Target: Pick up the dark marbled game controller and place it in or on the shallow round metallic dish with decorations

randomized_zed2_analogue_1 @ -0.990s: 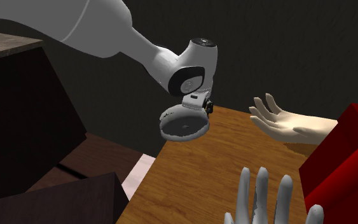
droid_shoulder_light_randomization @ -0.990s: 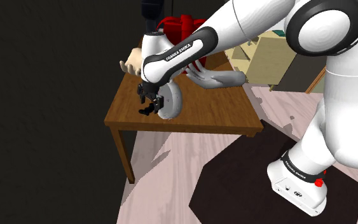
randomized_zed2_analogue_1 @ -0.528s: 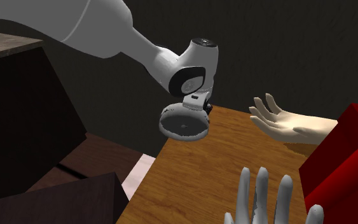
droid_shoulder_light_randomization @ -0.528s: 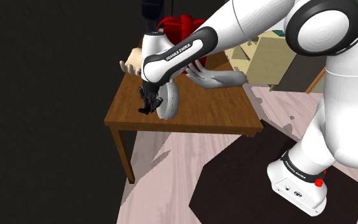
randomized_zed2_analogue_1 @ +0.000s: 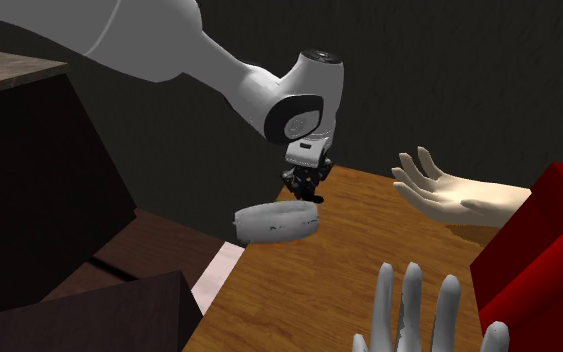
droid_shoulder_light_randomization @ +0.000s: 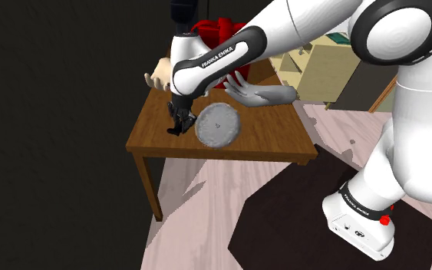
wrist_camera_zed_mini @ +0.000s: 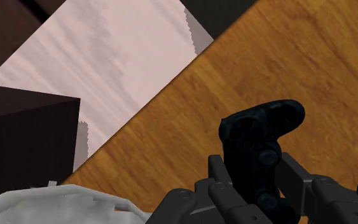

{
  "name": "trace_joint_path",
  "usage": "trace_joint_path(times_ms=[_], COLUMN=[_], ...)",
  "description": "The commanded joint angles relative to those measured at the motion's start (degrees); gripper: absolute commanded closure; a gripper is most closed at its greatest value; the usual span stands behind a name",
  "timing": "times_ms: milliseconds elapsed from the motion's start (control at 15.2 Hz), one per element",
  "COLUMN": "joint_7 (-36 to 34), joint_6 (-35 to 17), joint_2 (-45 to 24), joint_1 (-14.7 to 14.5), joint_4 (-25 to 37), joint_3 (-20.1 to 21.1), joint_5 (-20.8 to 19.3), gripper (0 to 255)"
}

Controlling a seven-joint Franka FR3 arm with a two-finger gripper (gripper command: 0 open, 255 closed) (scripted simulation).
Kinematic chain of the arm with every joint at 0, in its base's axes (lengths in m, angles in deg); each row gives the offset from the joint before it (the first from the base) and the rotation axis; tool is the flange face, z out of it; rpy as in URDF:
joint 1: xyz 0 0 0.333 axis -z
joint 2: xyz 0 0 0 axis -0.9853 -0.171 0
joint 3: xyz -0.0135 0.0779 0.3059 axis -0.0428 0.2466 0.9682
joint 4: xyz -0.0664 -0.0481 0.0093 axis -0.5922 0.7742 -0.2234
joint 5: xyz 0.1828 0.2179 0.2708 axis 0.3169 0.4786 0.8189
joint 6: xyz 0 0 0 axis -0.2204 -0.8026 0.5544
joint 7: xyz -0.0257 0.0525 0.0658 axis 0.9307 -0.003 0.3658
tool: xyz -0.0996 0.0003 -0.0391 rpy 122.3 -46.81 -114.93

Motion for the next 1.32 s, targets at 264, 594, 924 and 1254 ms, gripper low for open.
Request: trace_joint_path(times_ms=[264,594,924,1254], joint_7=[-0.6,-1.1,-1.5,-0.3], joint_6=[3.7,6.8,10.0,10.5], joint_2=[2.6,4.5,6.1,10.9], joint_1=[-0.1,-0.2,-0.2,0.5], joint_4=[1.1,2.4,3.9,-0.5], joint_3=[-0.2,-0.4,-0.5,-1.0], joint_5=[-0.5,-0.8,-1.2,-1.2], gripper=[255,255,255,255])
